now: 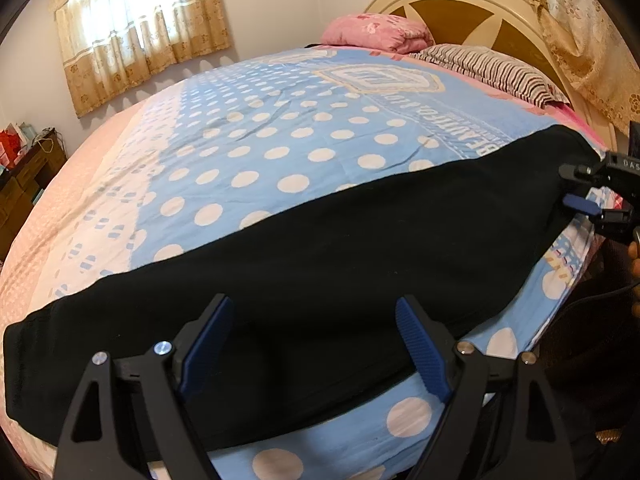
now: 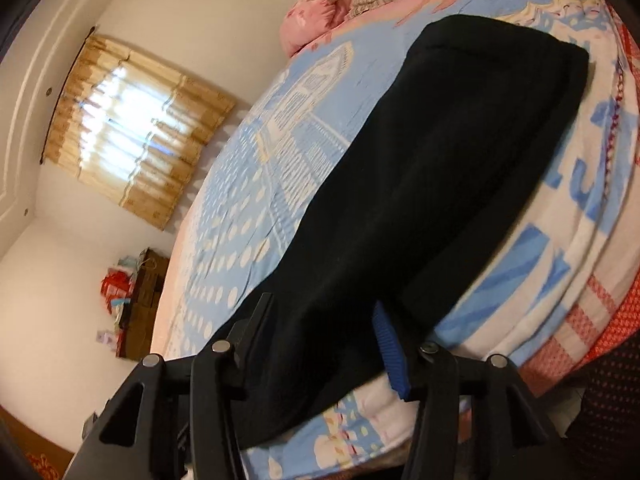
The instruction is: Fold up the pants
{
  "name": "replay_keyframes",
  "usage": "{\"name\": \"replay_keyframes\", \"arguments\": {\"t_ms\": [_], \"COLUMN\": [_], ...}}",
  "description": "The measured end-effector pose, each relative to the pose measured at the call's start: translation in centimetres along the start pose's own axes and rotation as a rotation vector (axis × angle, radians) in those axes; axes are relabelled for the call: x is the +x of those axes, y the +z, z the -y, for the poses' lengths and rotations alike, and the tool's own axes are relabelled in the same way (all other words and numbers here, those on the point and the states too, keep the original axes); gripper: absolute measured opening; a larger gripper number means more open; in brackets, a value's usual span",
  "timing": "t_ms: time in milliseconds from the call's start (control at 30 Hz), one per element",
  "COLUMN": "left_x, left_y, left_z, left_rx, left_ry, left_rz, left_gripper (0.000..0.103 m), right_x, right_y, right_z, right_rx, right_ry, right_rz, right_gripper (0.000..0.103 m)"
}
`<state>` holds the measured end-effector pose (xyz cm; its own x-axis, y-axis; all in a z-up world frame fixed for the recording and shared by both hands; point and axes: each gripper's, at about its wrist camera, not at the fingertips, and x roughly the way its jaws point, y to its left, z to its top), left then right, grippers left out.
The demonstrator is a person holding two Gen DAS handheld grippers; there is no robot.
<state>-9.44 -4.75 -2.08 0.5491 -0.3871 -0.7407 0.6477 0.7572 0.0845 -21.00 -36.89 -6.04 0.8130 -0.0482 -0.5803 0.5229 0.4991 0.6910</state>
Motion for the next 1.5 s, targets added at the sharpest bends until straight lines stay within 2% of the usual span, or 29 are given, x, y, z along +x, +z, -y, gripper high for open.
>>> {"name": "replay_keyframes", "arguments": {"t_ms": [67, 100, 133, 200, 300, 433, 500, 567, 633, 700, 800, 933, 1067, 1200, 1333, 1400, 1500], "left_x": [0.1, 0.1, 0.0, -0.2, -0.3, -0.1, -0.1, 0.0, 0.0, -0.1, -0.1, 0.3, 0.4, 0.2, 0.2, 0.1, 0.2], "left_y": [0.0, 0.0, -0.1, -0.1, -0.1, 0.0, 0.0, 0.0, 0.0, -0.1, 0.0, 0.2, 0.3, 0.2, 0.4, 0.5, 0.5], "left_z": [0.0, 0.1, 0.1, 0.1, -0.3, -0.5, -0.4, -0.2, 0.1, 0.4, 0.4, 0.3, 0.9, 1.2, 0.9, 0.7, 0.6], "left_rx": [-0.001, 0.001, 0.005, 0.009, -0.002, -0.009, -0.008, -0.009, -0.005, 0.005, 0.011, -0.009, 0.009, 0.02, 0.005, 0.002, 0.0], "left_ry": [-0.004, -0.005, -0.006, -0.006, -0.002, -0.003, -0.006, -0.014, -0.022, -0.027, -0.026, -0.026, -0.028, -0.015, 0.013, 0.027, 0.039], "left_rz": [-0.003, -0.003, -0.001, 0.003, 0.006, 0.004, 0.004, 0.001, -0.001, 0.001, 0.003, -0.002, -0.003, 0.003, 0.001, -0.002, -0.006], "left_gripper": [0.086, 0.086, 0.086, 0.086, 0.086, 0.086, 0.086, 0.086, 0.086, 0.086, 0.086, 0.086, 0.086, 0.086, 0.086, 0.086, 0.086], "right_x": [0.6, 0.9, 1.1, 0.7, -0.8, -3.0, -2.3, -1.0, -0.6, -1.9, -5.3, -10.4, -10.4, -6.2, -3.3, -1.4, -0.4], "right_y": [0.3, 0.3, 0.4, 0.4, 0.2, -0.2, -0.2, 0.1, 0.6, 1.1, 1.6, 3.6, 6.8, 9.5, 11.8, 12.2, 11.8], "right_z": [-0.5, -0.5, -0.3, 0.0, -1.0, -2.6, -2.7, -1.7, 0.2, 1.5, 1.5, 1.2, 0.2, -0.9, 0.0, 0.5, 0.1], "right_rx": [-0.03, -0.039, -0.029, -0.003, -0.029, -0.086, -0.109, -0.105, -0.025, 0.021, -0.036, -0.114, -0.298, -0.47, -0.493, -0.494, -0.539], "right_ry": [-0.027, -0.038, -0.032, -0.014, -0.018, -0.126, -0.181, -0.202, -0.147, -0.085, -0.131, -0.236, -0.343, -0.433, -0.452, -0.498, -0.501], "right_rz": [-0.012, -0.025, -0.039, -0.04, -0.009, 0.038, 0.01, -0.056, -0.125, -0.133, -0.056, 0.178, 0.247, 0.169, 0.1, 0.036, 0.032], "right_gripper": [0.032, 0.009, 0.007, 0.007, 0.006, 0.007, 0.007, 0.009, 0.01, 0.014, 0.017, 0.017, 0.017, 0.018, 0.019, 0.019, 0.019]}}
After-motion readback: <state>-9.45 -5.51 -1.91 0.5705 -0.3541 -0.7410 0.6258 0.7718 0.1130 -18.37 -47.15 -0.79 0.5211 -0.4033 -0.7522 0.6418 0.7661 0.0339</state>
